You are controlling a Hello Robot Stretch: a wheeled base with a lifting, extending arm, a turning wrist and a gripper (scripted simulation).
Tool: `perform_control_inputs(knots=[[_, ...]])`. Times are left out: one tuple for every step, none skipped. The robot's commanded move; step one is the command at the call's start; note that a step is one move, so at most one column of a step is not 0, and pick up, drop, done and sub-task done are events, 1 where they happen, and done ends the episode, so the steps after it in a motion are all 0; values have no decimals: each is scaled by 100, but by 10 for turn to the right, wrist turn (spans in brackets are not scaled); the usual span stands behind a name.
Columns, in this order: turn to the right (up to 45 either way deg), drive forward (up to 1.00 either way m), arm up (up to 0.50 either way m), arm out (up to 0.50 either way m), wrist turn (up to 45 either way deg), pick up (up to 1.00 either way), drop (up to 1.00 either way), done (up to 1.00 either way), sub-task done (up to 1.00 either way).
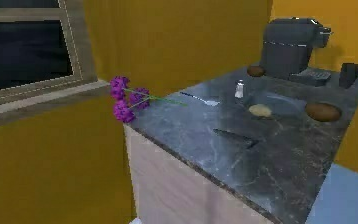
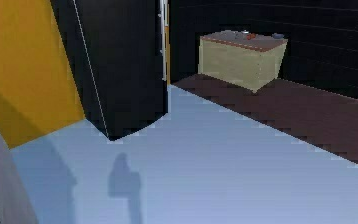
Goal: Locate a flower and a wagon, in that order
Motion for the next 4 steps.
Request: perform_control_inputs(knots=[[0, 0, 0, 0, 0, 0, 0, 0, 100], [-450, 0, 0, 0, 0, 0, 0, 0, 0], [-450, 0, 0, 0, 0, 0, 0, 0, 0], [-390, 0, 0, 0, 0, 0, 0, 0, 0]])
